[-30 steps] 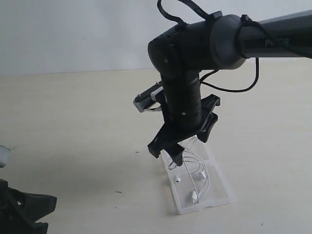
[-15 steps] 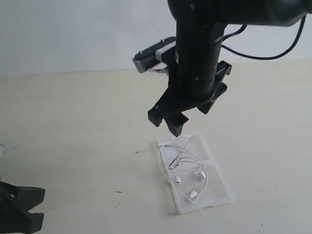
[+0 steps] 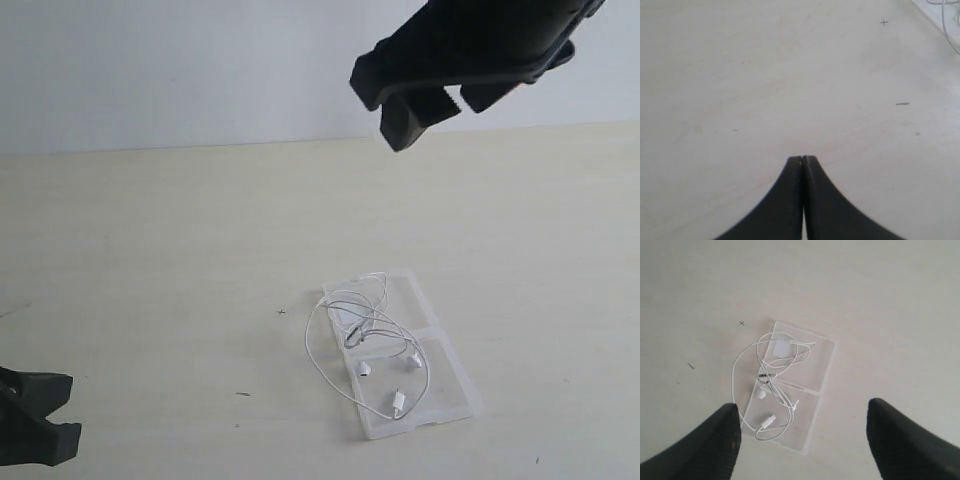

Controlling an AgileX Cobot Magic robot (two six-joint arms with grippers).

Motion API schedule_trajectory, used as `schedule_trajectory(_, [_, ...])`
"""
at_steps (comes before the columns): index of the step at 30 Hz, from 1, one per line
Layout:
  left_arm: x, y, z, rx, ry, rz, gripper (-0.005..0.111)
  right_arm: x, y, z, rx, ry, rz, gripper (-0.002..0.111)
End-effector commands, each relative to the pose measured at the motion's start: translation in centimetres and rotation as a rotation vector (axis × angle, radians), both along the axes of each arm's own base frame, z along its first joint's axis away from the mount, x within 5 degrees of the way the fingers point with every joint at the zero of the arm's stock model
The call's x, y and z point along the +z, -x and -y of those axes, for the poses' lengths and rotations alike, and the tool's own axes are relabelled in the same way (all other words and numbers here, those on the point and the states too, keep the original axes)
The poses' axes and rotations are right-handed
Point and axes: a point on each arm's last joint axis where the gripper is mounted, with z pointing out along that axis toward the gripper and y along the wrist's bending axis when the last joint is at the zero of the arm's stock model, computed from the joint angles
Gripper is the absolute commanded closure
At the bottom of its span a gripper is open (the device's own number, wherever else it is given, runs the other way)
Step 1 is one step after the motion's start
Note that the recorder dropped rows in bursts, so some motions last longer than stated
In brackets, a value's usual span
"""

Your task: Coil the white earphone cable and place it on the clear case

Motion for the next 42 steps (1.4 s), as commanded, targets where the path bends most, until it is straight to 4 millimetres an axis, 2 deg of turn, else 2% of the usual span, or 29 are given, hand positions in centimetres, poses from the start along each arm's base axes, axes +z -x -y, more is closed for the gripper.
schedule_trajectory(1, [-0.1,0.1,-0.2,0.012,-0.012,0.000,0.107,1.8,1.0,1.0,-0.009,-0.038,0.049,0.041])
schedule_trajectory(13, [-0.1,0.1,-0.2,0.012,-0.012,0.000,0.107,2.0,1.2,1.1,-0.009,-0.043,0.055,0.041])
schedule_trajectory(17, [-0.1,0.1,-0.2,0.012,-0.012,0.000,0.107,3.2,2.1,1.9,-0.006,-0.069,0.089,0.041])
schedule_trajectory(20, [-0.1,0.1,-0.2,0.012,-0.012,0.000,0.107,5.0,3.6,3.3,-0.010,-0.101,0.151,0.041])
schedule_trajectory(27, [-0.1,0.1,-0.2,0.012,-0.012,0.000,0.107,10.1,9.3,8.6,-0.030,-0.205,0.362,0.041])
schedule_trajectory(32, [-0.1,0.1,-0.2,0.012,-0.012,0.000,0.107,11.9,12.6,11.8,-0.060,-0.260,0.470,0.041])
schedule_trajectory(35, [-0.1,0.1,-0.2,0.012,-0.012,0.000,0.107,11.2,13.8,13.9,-0.126,-0.226,0.507,0.041])
schedule_trajectory(36, [-0.1,0.1,-0.2,0.012,-0.012,0.000,0.107,10.4,13.8,14.4,-0.158,-0.201,0.506,0.041])
schedule_trajectory(42, [-0.1,0.1,-0.2,0.012,-0.012,0.000,0.107,6.6,14.5,16.1,-0.238,-0.215,0.622,0.041])
